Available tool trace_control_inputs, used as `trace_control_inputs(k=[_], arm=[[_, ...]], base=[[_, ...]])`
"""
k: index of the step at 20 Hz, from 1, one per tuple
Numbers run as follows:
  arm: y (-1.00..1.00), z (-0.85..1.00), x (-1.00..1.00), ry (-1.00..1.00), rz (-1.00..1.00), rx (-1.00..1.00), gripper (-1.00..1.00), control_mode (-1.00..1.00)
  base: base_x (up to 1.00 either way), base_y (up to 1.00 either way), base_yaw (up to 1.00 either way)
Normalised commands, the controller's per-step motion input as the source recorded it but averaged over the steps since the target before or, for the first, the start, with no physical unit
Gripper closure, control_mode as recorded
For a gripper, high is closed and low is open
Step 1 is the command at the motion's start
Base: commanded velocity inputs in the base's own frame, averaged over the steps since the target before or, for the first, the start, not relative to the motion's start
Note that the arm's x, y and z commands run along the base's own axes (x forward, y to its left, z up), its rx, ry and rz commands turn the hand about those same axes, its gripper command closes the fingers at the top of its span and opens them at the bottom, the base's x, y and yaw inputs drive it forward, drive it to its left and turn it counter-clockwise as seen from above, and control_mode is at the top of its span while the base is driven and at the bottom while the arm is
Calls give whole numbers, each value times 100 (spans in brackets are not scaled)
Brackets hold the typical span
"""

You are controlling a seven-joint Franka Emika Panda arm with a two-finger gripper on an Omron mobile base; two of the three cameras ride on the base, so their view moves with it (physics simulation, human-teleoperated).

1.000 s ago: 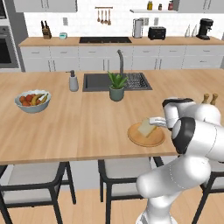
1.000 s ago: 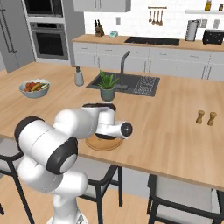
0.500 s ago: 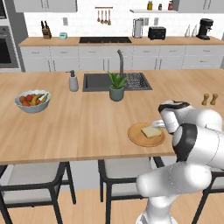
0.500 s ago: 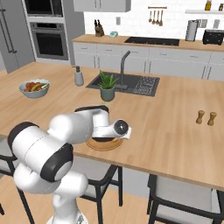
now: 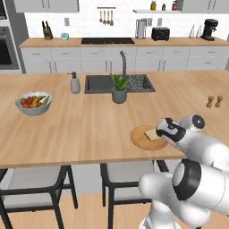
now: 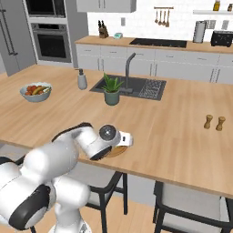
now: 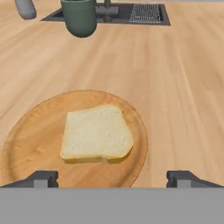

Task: Start the toaster. Once the lever pops up, take the bread to the plate on the dining counter.

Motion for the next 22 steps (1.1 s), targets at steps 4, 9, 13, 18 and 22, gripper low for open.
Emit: trace_control_inputs(k=[4, 9, 13, 18, 22], arm=[[15, 67, -100, 0, -23, -1, -100, -100], [24, 82, -100, 1, -26, -3, -100, -100], [13, 64, -100, 3, -23, -2, -100, -100], [13, 69, -99, 3, -5, 3, -100, -100], [20, 49, -100, 6, 4, 3, -100, -100]], base=[[0, 0, 0], [0, 0, 0], [0, 0, 0], [0, 0, 0], [0, 0, 0]])
